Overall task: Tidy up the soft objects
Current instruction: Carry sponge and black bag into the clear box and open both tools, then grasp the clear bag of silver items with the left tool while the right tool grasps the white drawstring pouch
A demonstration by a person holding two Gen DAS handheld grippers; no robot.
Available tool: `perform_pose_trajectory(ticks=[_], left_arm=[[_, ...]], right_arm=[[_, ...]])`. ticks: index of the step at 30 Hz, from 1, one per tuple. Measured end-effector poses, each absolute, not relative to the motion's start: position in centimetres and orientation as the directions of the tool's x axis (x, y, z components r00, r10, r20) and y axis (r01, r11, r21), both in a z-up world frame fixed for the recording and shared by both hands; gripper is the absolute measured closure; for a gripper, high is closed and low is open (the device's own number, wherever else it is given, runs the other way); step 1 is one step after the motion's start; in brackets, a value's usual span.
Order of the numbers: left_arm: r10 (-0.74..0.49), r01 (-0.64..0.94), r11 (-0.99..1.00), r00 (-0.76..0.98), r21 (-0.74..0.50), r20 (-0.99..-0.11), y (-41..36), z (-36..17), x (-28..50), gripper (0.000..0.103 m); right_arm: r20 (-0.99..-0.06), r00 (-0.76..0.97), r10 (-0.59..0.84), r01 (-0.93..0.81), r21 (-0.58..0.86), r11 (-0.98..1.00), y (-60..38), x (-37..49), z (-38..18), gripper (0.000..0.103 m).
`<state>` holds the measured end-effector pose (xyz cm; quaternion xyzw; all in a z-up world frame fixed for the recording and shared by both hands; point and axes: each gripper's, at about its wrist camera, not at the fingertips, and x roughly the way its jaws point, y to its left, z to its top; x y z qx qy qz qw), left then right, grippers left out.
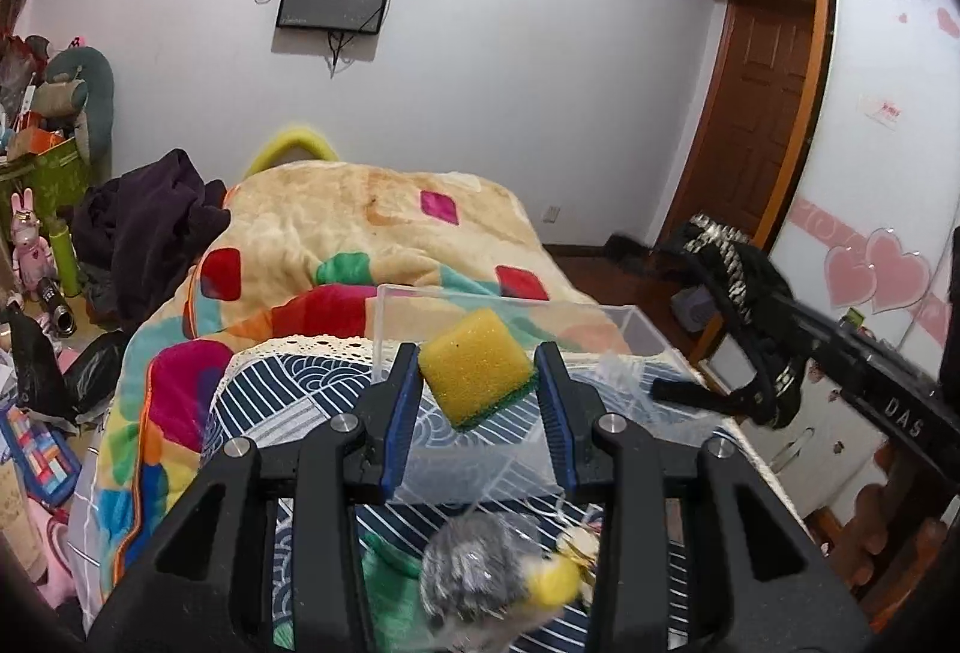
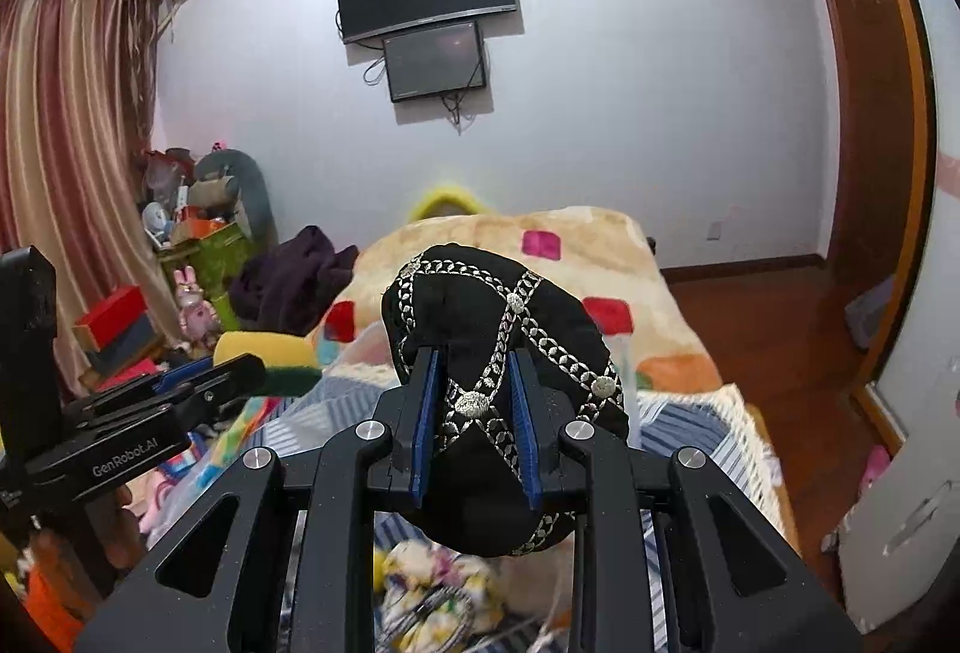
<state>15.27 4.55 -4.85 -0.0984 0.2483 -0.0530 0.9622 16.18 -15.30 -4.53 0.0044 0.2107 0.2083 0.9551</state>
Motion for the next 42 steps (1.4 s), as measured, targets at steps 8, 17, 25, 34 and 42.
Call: perform_pose_trajectory(ticks=[8, 17, 25, 34, 42], left_arm=[[-0.130, 0.041, 0.984, 0.830, -0.174, -0.542, 4.0, -6.0, 19.0, 0.065], [-0.144, 0.081, 0.989, 0.751, -0.126, -0.644, 2.2, -7.9, 22.7, 0.065], [-0.142, 0.106, 0.990, 0.681, -0.095, -0.718, 1.5, -9.8, 24.3, 0.065], [-0.141, 0.107, 0.990, 0.685, -0.092, -0.715, 1.7, -9.7, 23.8, 0.047], [-0.133, 0.113, 0.991, 0.744, -0.073, -0.655, 2.2, -7.0, 21.3, 0.029]], right_arm=[[-0.450, 0.817, 0.361, -0.380, 0.051, 0.924, -13.7, 19.5, -5.3, 0.082], [-0.573, 0.760, 0.307, -0.408, -0.052, 0.912, -11.5, 22.0, -8.2, 0.082], [-0.663, 0.684, 0.304, -0.437, -0.038, 0.899, -11.6, 23.7, -9.8, 0.082], [-0.681, 0.653, 0.332, -0.458, -0.007, 0.889, -12.7, 22.8, -9.7, 0.082], [-0.617, 0.697, 0.366, -0.465, 0.000, 0.885, -13.4, 21.1, -7.5, 0.056]])
